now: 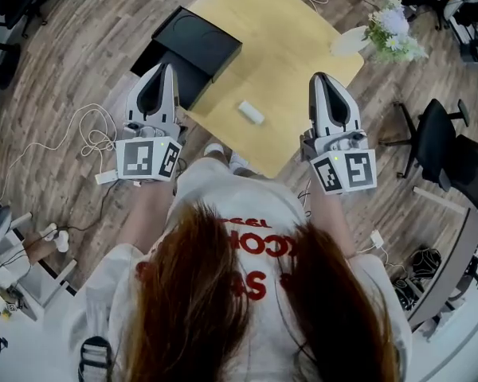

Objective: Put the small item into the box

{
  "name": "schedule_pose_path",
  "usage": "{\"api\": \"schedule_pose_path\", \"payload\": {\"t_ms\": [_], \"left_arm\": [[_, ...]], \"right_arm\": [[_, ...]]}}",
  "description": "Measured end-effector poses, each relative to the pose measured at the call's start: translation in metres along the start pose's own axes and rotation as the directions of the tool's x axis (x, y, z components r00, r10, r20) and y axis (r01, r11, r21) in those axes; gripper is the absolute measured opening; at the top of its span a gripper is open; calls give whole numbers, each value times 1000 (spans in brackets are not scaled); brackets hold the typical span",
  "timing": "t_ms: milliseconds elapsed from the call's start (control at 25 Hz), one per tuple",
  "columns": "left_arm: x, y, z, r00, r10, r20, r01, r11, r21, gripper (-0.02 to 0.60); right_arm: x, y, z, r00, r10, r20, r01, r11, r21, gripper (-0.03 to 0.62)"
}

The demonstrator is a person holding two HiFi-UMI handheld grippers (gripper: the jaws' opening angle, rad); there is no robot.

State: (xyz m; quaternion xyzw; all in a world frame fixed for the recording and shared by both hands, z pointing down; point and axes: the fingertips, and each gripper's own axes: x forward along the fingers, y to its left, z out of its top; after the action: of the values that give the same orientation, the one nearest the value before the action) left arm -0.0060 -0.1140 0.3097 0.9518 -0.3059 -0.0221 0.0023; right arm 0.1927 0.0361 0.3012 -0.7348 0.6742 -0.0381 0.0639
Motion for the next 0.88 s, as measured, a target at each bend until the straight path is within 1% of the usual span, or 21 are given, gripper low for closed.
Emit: {"api": "schedule_pose_path", "payload": {"t_ms": [160, 320, 440, 520, 560, 600, 640, 680, 760, 840, 880], "left_arm": [[9, 0, -11, 999, -17, -31, 17, 1000, -5, 6], [12, 2, -25, 997, -35, -65, 36, 999, -1, 6], [13, 1, -37, 994, -44, -96, 43, 999, -8, 6], [14, 1, -45, 992, -49, -119, 48, 999, -16, 6], [14, 2, -49, 990, -51, -129, 49, 999, -19, 6], [14, 3, -53, 989, -52, -140, 49, 999, -22, 6], [13, 3, -57, 987, -52, -151, 49, 998, -25, 6], [13, 4, -62, 985, -52, -163, 48, 998, -29, 6], [10, 5, -71, 981, -51, -189, 45, 998, -36, 6], [7, 8, -81, 976, -49, -214, 42, 998, -40, 6], [6, 9, -85, 974, -49, -223, 41, 998, -42, 6]], "right_arm": [[11, 4, -21, 999, 11, -52, -10, 1000, 25, 6], [19, 9, -60, 990, 0, -142, -1, 1000, -4, 7], [17, 12, -101, 973, 4, -232, -2, 1000, 8, 8], [15, 17, -130, 953, 26, -302, -18, 999, 27, 8], [15, 21, -145, 938, 45, -343, -35, 999, 36, 11], [15, 24, -162, 917, 67, -393, -54, 998, 44, 32], [14, 28, -182, 887, 86, -454, -71, 996, 50, 74], [13, 31, -203, 848, 102, -520, -85, 995, 57, 117], [8, 38, -242, 765, 135, -630, -113, 991, 76, 177], [3, 47, -274, 691, 164, -704, -149, 985, 84, 222], [1, 50, -286, 659, 174, -732, -170, 982, 80, 233]]}}
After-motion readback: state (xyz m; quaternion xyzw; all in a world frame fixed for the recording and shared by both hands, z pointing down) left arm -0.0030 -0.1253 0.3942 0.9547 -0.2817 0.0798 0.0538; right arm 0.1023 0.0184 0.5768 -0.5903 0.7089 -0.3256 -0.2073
